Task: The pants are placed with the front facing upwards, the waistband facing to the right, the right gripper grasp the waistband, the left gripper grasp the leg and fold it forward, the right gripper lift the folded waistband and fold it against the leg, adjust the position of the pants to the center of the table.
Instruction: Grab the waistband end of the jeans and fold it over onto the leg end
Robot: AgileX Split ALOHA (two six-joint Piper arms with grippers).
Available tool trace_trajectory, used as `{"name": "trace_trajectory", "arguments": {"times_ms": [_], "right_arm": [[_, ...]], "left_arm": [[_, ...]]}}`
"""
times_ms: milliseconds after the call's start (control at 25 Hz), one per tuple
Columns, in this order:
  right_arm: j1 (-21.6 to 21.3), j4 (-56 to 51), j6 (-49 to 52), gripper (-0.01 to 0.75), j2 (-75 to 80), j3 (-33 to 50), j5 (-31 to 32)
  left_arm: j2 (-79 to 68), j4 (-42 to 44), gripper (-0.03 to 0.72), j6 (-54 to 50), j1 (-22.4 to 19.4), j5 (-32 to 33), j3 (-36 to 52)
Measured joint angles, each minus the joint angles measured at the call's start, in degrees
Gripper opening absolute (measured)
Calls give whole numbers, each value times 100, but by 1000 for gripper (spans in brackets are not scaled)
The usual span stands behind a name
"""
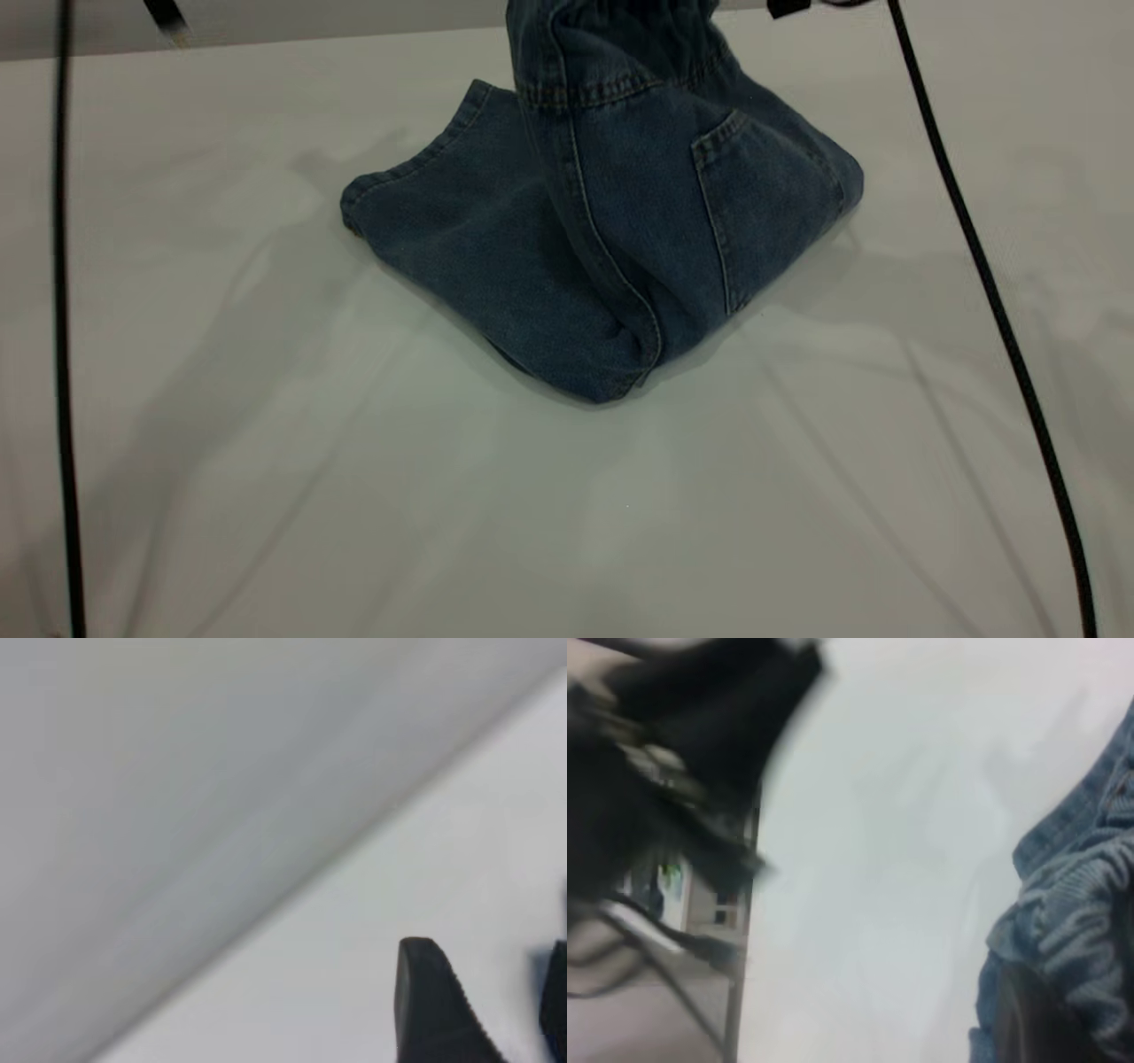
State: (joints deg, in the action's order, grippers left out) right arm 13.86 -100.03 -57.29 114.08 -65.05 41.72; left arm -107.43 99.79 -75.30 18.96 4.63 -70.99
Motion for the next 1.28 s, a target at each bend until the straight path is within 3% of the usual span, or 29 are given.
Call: {"name": "trace_trajectory", "arguments": {"times_ms": [120, 560, 880, 1040, 1280], "right_arm": [[112, 4, -71, 51, 102, -83, -92], [663, 8, -89, 51, 854, -1035, -279], [735, 1, -176, 76, 1509, -1616, -461], [735, -4, -321, 172, 1580, -1731, -368], [842, 5, -867, 478, 1585, -2041, -105]], "left_arm": [[385, -11, 305, -10, 0, 182, 0], [714, 12, 305, -41, 25, -135, 0], [714, 22, 305, -344, 25, -463, 0], [709, 22, 305, -344, 25, -539, 0], [709, 22, 305, -338, 25, -539, 0]]}}
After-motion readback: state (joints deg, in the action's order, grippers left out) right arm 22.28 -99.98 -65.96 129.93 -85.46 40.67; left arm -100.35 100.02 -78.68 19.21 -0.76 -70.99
